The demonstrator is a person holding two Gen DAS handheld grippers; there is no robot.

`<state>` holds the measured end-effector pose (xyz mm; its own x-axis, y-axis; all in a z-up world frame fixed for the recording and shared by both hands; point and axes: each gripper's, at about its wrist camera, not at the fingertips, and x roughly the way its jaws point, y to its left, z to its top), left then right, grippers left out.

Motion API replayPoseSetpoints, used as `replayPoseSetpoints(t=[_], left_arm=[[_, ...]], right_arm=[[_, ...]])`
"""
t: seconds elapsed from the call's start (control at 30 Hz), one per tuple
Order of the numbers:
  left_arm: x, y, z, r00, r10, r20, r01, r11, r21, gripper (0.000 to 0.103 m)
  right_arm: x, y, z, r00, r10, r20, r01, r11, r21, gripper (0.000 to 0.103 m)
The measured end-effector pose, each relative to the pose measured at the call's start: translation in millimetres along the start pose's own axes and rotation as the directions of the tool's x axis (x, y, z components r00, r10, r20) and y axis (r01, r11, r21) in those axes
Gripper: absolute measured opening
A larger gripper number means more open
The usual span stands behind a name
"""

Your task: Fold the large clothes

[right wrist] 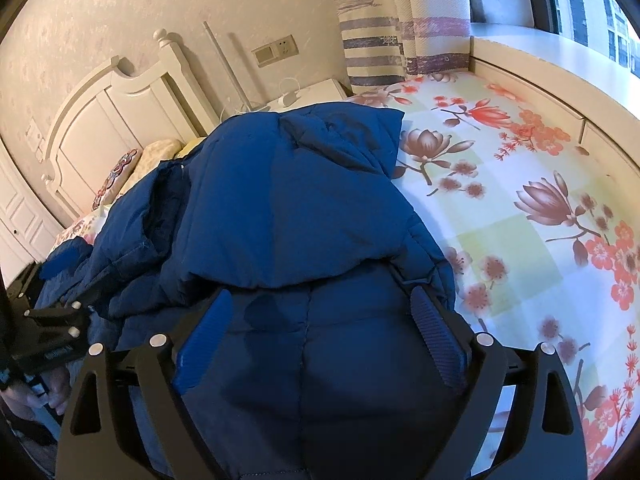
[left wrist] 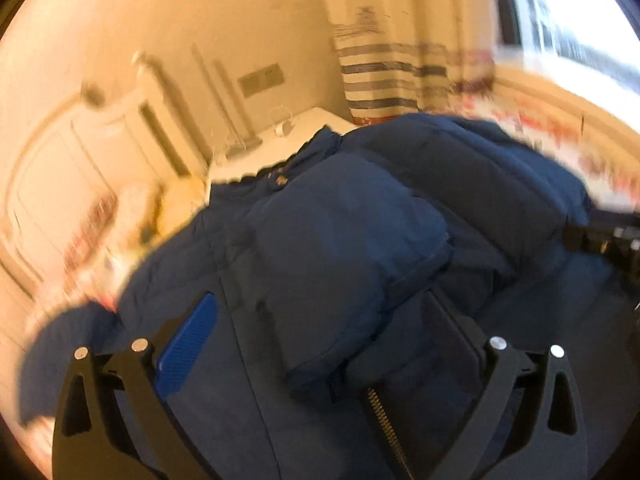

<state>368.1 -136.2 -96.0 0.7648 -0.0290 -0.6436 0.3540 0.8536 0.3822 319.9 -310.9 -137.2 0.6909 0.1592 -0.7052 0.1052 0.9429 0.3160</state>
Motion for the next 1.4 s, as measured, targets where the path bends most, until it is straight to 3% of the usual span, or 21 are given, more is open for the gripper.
replayPoseSetpoints(t=[0.07,0.13,0.2,0.23,0.3,0.37,0.4,0.43,0.47,0.53,0.57,0.67,0.77,0.83,0.9,0.97,1.03,1.07,1.13,1.23,1.4], left_arm=[[5,-20,6,0.997,0.077,-0.007,-0.075,0.991,0.11,0.097],[15,-37,9,0.994,0.1,-0.033,-0.09,0.97,0.227,0.075],[24,-46,7,0.991,0.117,-0.059,-0.096,0.952,0.29,0.037],[23,-45,6,0.99,0.135,-0.04,-0.117,0.949,0.294,0.031],[15,-29,7,0.997,0.073,-0.026,-0.067,0.979,0.194,0.022],[0,19,5,0.995,-0.103,0.008,0.103,0.991,-0.087,0.02],[-9,48,-2,0.978,-0.199,0.064,0.209,0.947,-0.245,0.02],[-16,78,-14,0.95,-0.282,0.133,0.312,0.869,-0.385,0.02],[-20,113,-35,0.921,-0.335,0.201,0.389,0.75,-0.534,0.021],[-22,154,-79,0.885,-0.38,0.268,0.451,0.561,-0.694,0.025],[-21,164,-95,0.881,-0.386,0.272,0.45,0.51,-0.734,0.033],[-11,183,-142,0.881,-0.4,0.251,0.414,0.398,-0.819,0.088],[-2,194,-163,0.876,-0.408,0.256,0.397,0.311,-0.863,0.091],[-15,202,-166,0.918,-0.304,0.253,0.343,0.29,-0.893,0.091],[-35,205,-165,0.955,-0.176,0.237,0.282,0.304,-0.91,0.09],[-53,202,-147,0.973,-0.088,0.213,0.23,0.409,-0.883,0.089],[-60,189,-120,0.988,-0.04,0.147,0.142,0.591,-0.794,0.089],[-55,175,-101,0.996,-0.016,0.084,0.07,0.71,-0.701,0.089],[-34,147,-81,0.999,0.039,-0.03,-0.049,0.865,-0.5,0.09],[6,137,-94,0.985,-0.01,-0.173,-0.072,0.887,-0.456,0.09],[12,142,-104,0.984,-0.058,-0.171,-0.037,0.862,-0.505,0.096]], right_arm=[[0,0,0,1.0,0.002,0.0,-0.002,1.0,0.0,0.089],[0,-1,0,1.0,0.004,0.0,-0.004,1.0,0.002,0.089],[0,-1,0,1.0,0.005,0.0,-0.005,1.0,0.002,0.089],[0,-2,0,1.0,0.007,0.001,-0.007,1.0,0.003,0.089],[0,-1,0,1.0,0.008,0.001,-0.008,1.0,0.005,0.089],[0,-2,0,1.0,0.012,0.003,-0.012,1.0,0.008,0.089],[0,-2,0,1.0,0.014,0.004,-0.014,1.0,0.009,0.089],[0,-2,0,1.0,0.016,0.004,-0.016,1.0,0.01,0.089],[0,-2,0,1.0,0.017,0.005,-0.017,1.0,0.011,0.089],[0,-2,0,1.0,0.018,0.005,-0.018,1.0,0.011,0.089],[0,-2,0,1.0,0.017,0.004,-0.017,1.0,0.01,0.089],[1,-1,0,1.0,0.014,0.003,-0.014,1.0,0.006,0.09],[1,-1,0,1.0,0.014,0.004,-0.014,1.0,0.007,0.09],[1,-1,0,1.0,0.012,0.005,-0.012,1.0,0.008,0.09],[1,-1,0,1.0,0.01,0.005,-0.01,1.0,0.007,0.09],[1,-1,0,1.0,0.007,0.004,-0.007,1.0,0.005,0.09],[1,-1,0,1.0,0.002,0.003,-0.002,1.0,0.002,0.089],[1,-1,0,1.0,-0.004,0.003,0.004,1.0,-0.001,0.089],[1,0,0,1.0,-0.013,0.005,0.013,1.0,-0.003,0.087],[-2,-2,0,1.0,-0.022,0.015,0.021,1.0,0.006,0.083],[-22,-15,-3,0.993,-0.046,0.109,0.038,0.997,0.073,0.063]])
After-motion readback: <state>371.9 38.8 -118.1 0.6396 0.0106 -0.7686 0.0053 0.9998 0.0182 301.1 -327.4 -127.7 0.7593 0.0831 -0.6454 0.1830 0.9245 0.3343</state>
